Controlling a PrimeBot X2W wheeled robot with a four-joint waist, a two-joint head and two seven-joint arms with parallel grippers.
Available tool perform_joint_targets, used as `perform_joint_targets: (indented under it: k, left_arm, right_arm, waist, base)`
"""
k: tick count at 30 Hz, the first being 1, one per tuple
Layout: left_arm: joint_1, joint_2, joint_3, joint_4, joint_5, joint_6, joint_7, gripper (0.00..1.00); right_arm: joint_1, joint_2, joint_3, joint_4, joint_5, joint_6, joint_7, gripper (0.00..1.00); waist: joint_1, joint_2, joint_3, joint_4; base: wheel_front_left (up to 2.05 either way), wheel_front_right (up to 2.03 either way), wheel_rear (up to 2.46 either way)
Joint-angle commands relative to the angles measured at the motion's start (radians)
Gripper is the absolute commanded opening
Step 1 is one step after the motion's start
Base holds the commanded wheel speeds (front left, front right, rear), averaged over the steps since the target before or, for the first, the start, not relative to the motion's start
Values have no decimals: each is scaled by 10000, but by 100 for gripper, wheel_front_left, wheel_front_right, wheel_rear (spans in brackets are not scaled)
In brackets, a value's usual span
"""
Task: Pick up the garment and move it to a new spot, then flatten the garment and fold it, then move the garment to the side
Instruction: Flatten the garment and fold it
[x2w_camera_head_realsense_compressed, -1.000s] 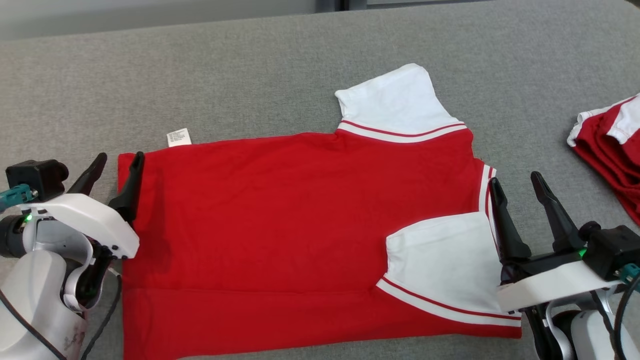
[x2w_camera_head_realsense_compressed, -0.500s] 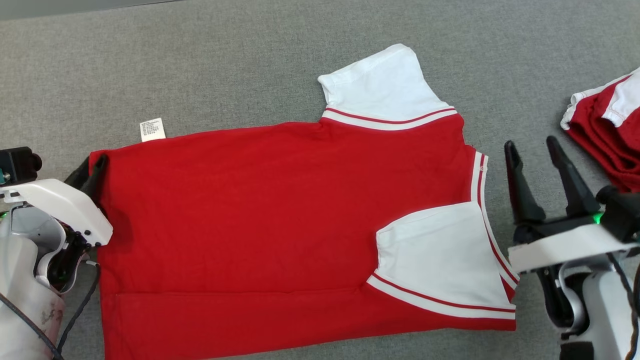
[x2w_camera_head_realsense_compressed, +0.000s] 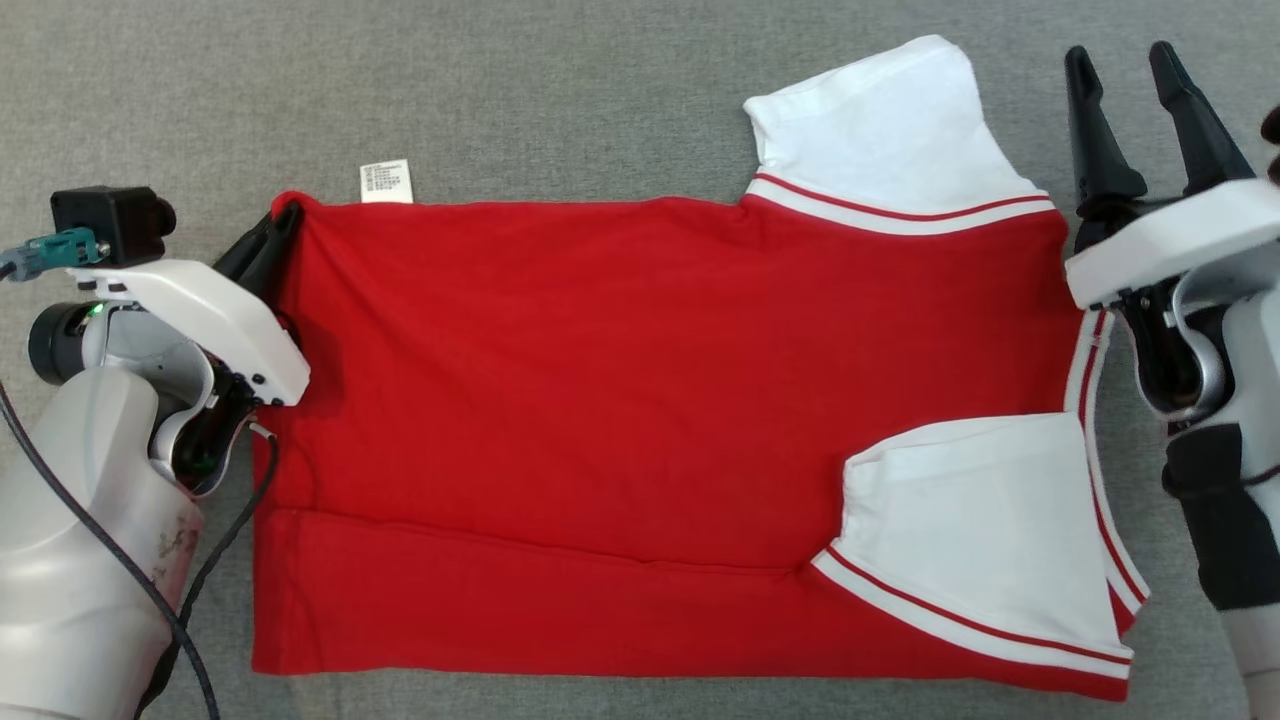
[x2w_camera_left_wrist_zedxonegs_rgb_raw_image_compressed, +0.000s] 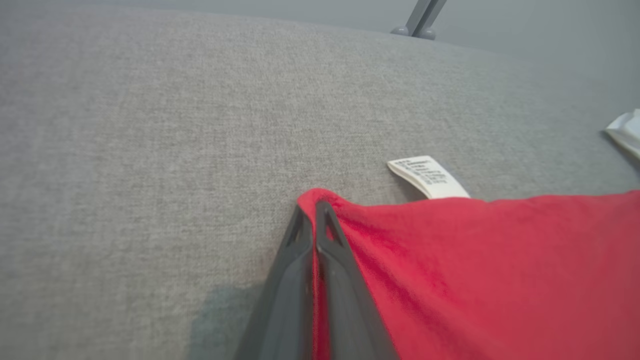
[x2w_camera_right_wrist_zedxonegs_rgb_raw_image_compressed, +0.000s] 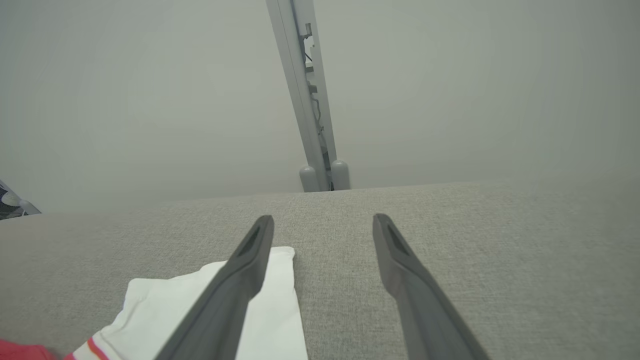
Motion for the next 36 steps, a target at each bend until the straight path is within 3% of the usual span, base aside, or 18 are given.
perform_joint_targets:
  k: [1,8,16,18,19,20,25,36]
  left_arm:
    - [-294,-126,-206,159,63,15,-55,0]
    - [-743,-402,-823,335,-169,18,-295,0]
    - [-1101,-410,-1471,661,-518,42,-704,0]
    - [-1203,-394,-1615,732,-614,42,-809,0]
    - [-1246,-390,-1671,763,-646,42,-862,0]
    - [-1278,-376,-1725,800,-699,42,-909,0]
    - [-1477,-298,-1972,907,-912,41,-1101,0]
    - [-1770,34,-2045,720,-1247,7,-2004,0]
  right_arm:
    - [-747,-247,392,775,297,3,209,100]
    - [-2272,-729,1818,2486,905,3,968,100]
    - [-3296,-1245,3720,3557,1810,3,2201,100]
    - [-3432,-1378,4139,3601,2058,5,2494,41]
    - [-3472,-1413,4376,3610,2236,5,2708,26]
    - [-3525,-1478,4581,3576,2355,5,2828,2]
    - [-3997,-1832,5278,3348,2959,2,2862,0]
    - [-4517,-2268,5956,2849,3980,2,1799,0]
  waist:
    - [0,0,397,448]
    - [0,0,756,879]
    - [0,0,920,1078]
    - [0,0,906,1090]
    - [0,0,889,1089]
    - [0,0,874,1085]
    - [0,0,838,1041]
    - [0,0,506,878]
  base:
    - [0,0,0]
    - [0,0,0]
    - [0,0,0]
    - [0,0,0]
    - [0,0,0]
    - [0,0,0]
    - [0,0,0]
    - [0,0,0]
